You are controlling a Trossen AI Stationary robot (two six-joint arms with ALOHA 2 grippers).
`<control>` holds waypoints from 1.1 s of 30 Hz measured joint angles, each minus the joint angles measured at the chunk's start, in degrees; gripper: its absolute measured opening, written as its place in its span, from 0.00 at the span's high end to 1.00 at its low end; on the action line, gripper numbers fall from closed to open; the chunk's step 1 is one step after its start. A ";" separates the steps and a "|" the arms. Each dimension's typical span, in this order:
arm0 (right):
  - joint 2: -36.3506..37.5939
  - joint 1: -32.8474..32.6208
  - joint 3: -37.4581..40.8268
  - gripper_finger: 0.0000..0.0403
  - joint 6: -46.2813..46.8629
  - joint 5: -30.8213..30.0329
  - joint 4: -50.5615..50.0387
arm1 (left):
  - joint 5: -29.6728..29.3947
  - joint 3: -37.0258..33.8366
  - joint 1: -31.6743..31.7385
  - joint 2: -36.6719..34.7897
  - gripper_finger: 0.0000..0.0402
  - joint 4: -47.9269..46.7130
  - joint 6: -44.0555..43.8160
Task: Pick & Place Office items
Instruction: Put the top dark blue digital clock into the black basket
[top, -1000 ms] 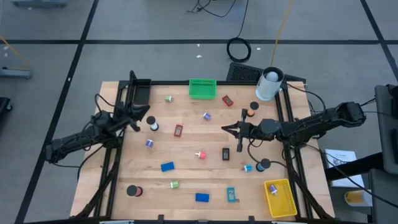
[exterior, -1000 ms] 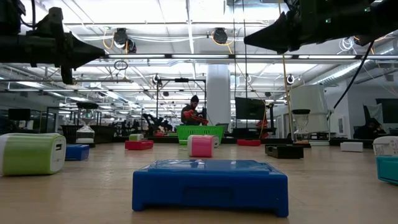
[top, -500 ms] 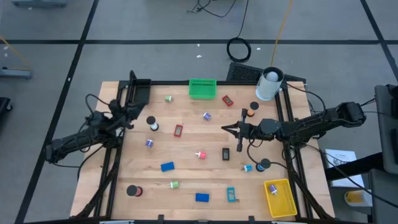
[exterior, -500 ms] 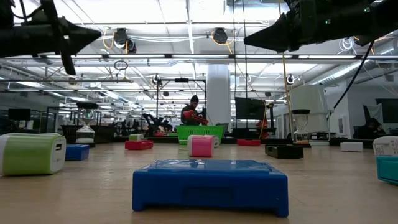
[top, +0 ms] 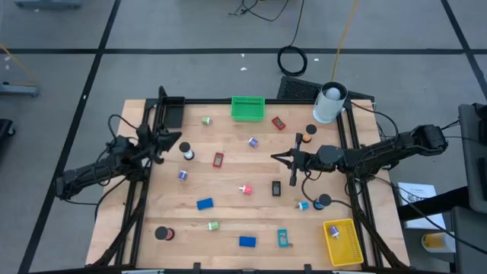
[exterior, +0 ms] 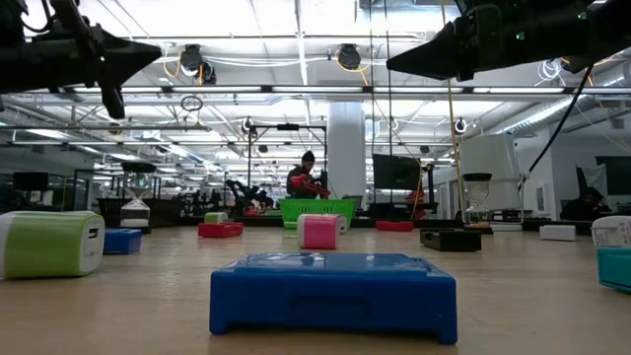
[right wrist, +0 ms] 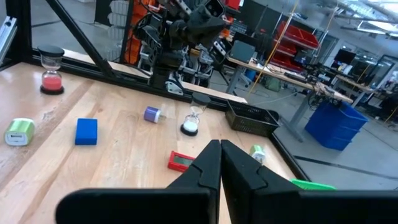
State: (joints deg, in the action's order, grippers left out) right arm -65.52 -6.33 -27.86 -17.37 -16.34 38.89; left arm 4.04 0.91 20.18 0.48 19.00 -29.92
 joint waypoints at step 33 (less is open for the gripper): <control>-0.02 0.00 0.00 0.99 0.14 0.07 0.76 | -15.98 33.58 -34.79 45.87 0.96 -33.64 15.62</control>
State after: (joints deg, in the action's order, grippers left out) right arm -65.54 -6.33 -27.86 -17.23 -16.27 39.66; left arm -11.94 34.49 -14.61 46.35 -14.63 -14.30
